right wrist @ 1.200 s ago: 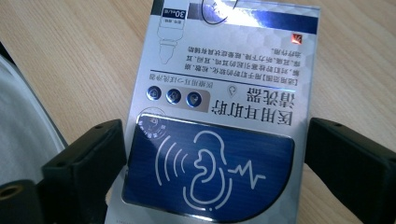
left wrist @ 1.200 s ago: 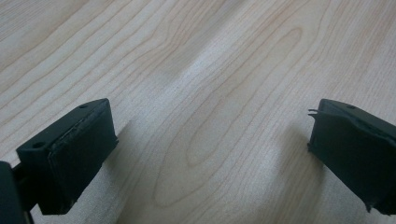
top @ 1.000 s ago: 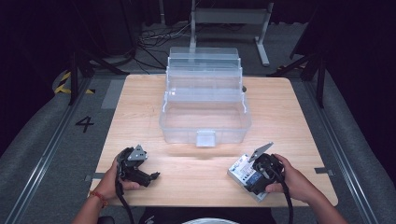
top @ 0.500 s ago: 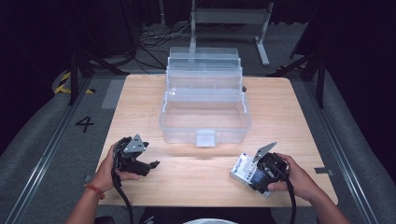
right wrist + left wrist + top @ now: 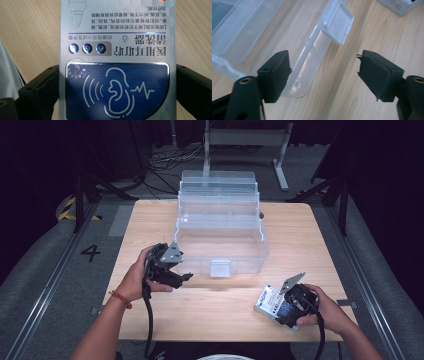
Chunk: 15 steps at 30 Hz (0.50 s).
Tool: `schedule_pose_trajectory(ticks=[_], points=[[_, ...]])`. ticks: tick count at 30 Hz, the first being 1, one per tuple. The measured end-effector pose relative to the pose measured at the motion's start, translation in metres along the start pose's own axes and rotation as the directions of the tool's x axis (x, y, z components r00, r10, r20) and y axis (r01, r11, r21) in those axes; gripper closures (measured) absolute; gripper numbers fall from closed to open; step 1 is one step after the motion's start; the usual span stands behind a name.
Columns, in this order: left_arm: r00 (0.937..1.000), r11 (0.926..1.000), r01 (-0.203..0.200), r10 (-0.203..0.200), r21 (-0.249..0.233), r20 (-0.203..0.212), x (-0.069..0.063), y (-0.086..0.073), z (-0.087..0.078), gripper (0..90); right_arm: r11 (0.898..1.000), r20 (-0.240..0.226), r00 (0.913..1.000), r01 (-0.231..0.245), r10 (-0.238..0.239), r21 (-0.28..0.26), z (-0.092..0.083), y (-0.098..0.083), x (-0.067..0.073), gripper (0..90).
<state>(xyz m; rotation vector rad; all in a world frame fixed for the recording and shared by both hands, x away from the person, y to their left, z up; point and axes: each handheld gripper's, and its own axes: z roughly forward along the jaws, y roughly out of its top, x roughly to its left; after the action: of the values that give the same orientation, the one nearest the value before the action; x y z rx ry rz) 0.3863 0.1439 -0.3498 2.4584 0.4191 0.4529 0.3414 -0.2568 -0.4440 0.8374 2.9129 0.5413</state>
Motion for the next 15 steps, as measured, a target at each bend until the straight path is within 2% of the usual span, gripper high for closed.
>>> schedule_pose_trajectory(ticks=[2,4,5,7,10,13,14,15], points=[[0.9998,0.9989,-0.021,0.021,0.041,0.0,0.002,0.01,0.008,28.2,1.0,-0.003,1.0,-0.002,0.002,-0.004,0.0,-0.001,-0.001,3.5],[0.999,0.9973,-0.03,0.028,0.066,0.034,0.006,0.017,0.017,28.2,1.0,-0.005,1.0,-0.002,0.002,-0.011,0.0,-0.002,-0.001,3.5],[0.9984,0.9942,-0.044,0.04,0.098,0.039,0.008,0.021,0.022,28.3,1.0,-0.005,1.0,-0.003,0.003,-0.012,0.0,-0.003,-0.001,3.5],[0.9962,0.9916,-0.052,0.043,0.118,0.076,0.011,0.025,0.031,28.2,1.0,-0.009,1.0,-0.004,0.004,-0.016,0.001,-0.004,-0.002,3.3],[0.9938,0.981,-0.094,0.082,0.17,0.075,0.012,0.03,0.041,29.7,1.0,-0.011,0.9999,-0.002,0.002,-0.02,0.002,-0.004,-0.002,3.3],[0.9924,0.9739,-0.103,0.087,0.203,0.087,0.015,0.033,0.049,32.9,1.0,-0.019,0.9998,-0.001,0.001,-0.021,0.002,-0.005,-0.002,3.2],[0.9928,0.9715,-0.106,0.092,0.212,0.078,0.017,0.036,0.053,36.1,1.0,-0.015,0.9999,-0.002,0.001,-0.019,0.004,-0.005,-0.002,3.1],[0.9921,0.9712,-0.109,0.092,0.212,0.086,0.019,0.037,0.055,38.3,1.0,-0.014,0.9999,-0.005,0.005,-0.019,0.004,-0.005,-0.002,3.0]])
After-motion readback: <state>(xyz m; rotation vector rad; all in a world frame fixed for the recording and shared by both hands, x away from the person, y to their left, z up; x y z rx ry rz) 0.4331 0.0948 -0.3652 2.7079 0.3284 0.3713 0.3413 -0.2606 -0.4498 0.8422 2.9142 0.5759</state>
